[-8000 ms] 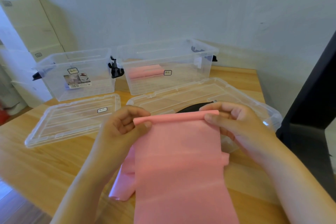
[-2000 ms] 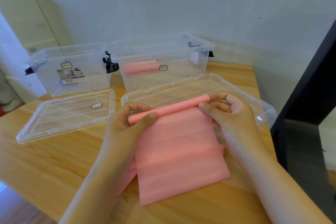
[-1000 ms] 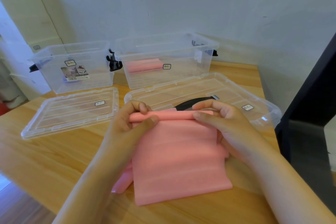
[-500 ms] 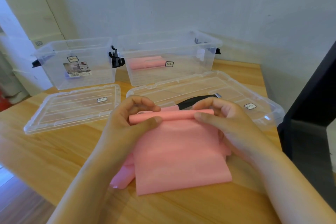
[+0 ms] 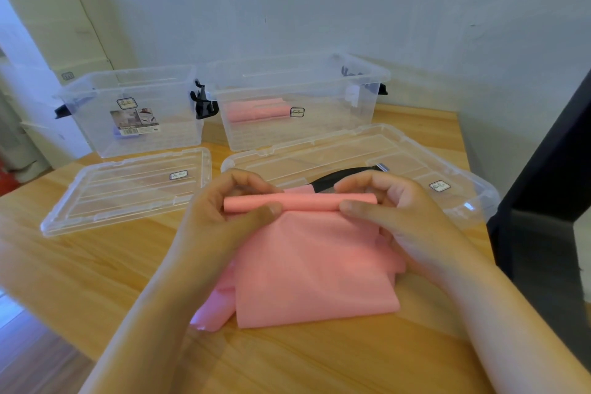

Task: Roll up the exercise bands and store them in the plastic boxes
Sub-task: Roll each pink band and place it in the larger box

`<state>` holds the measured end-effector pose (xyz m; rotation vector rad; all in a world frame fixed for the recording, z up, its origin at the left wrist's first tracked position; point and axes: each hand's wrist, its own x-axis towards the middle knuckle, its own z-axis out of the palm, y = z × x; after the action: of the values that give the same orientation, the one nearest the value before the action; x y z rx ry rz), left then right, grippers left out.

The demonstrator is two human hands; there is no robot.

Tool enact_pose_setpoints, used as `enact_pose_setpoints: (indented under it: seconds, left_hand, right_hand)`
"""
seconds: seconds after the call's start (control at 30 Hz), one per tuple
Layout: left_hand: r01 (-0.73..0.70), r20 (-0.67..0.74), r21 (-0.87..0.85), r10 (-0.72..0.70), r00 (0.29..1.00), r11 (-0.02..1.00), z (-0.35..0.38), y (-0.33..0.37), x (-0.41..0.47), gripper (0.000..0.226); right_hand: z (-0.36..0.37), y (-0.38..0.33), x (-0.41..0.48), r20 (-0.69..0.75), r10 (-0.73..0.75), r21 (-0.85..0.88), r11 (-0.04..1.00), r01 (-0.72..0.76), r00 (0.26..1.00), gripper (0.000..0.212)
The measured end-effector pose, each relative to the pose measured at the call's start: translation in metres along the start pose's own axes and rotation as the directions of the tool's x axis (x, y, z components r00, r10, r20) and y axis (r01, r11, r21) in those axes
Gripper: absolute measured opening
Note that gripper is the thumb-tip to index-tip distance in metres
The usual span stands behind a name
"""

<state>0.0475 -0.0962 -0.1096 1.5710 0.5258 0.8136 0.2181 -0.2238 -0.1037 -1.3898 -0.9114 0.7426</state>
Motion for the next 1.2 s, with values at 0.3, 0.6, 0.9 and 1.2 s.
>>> enact_pose_setpoints:
  seconds: [0.3, 0.6, 0.9, 1.2]
  left_hand:
    - [0.13, 0.046, -0.005, -0.129, 0.991, 0.992, 0.0013, -0.0034, -0.0008, 0.021]
    - [0.043, 0.021, 0.028, -0.043, 0.999, 0.999, -0.0021, 0.0004, -0.0009, 0.022]
    - [0.035, 0.006, 0.029, -0.035, 0.999, 0.999, 0.0006, -0.0006, -0.0009, 0.021]
    - [0.113, -0.003, 0.072, -0.113, 0.994, 0.991, -0.0015, -0.0044, -0.0005, 0.026]
  right_hand:
    - [-0.0019, 0.0023, 0.0011, 0.003, -0.091, 0.022, 0.996, 0.091, 0.996, 0.03]
    - [-0.0008, 0.0022, 0.0004, -0.011, -0.006, -0.074, 0.997, 0.005, 1.0, 0.008]
    - [-0.0027, 0.0045, 0.0021, 0.005, -0.013, -0.013, 1.0, 0.013, 1.0, 0.017]
    - [-0.0035, 0.0043, 0.003, -0.032, -0.016, 0.006, 1.0, 0.016, 0.999, 0.017]
